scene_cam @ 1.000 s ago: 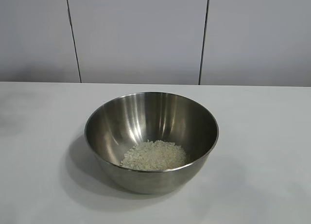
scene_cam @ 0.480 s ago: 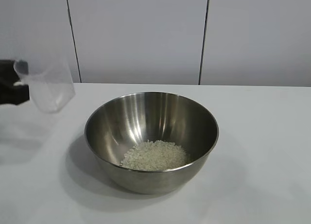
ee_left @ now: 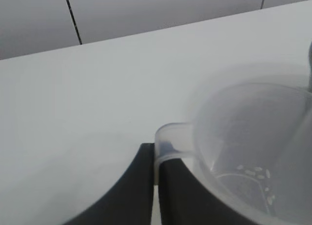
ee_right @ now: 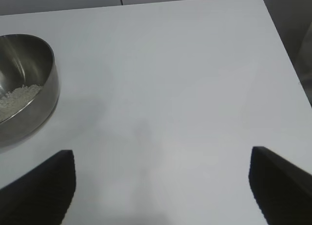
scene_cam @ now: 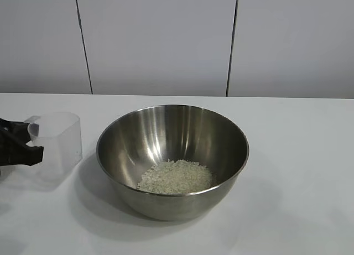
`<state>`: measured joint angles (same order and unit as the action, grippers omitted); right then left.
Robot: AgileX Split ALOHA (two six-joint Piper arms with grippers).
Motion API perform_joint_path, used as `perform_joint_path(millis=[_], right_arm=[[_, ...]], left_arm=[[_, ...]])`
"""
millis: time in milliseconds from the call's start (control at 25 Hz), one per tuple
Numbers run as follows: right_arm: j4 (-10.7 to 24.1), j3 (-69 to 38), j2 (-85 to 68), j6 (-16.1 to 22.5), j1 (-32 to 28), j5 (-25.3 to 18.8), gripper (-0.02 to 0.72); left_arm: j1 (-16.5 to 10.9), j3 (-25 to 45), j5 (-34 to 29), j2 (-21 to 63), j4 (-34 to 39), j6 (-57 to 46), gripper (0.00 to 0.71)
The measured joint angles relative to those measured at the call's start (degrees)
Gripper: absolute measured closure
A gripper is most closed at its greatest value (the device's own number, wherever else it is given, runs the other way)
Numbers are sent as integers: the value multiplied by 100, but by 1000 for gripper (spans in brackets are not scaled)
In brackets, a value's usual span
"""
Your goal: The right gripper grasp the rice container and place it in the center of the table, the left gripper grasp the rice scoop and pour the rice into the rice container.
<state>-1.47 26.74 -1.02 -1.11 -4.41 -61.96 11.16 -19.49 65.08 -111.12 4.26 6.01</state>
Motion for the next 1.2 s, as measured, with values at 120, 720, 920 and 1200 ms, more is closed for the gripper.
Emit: perform_joint_path(millis=[120,720,920,1200], right_arm=[[0,0,0,0,0,0,42],[0,0,0,0,0,0,42],[0,0,0,0,0,0,42],[0,0,0,0,0,0,42]], left_arm=[[0,0,1,-123,-178,14,699],[0,45,28,-168,-233,66,431],[0,420,44,-168,-493,70,403],[0,945,86,-14,-587,-43,182]])
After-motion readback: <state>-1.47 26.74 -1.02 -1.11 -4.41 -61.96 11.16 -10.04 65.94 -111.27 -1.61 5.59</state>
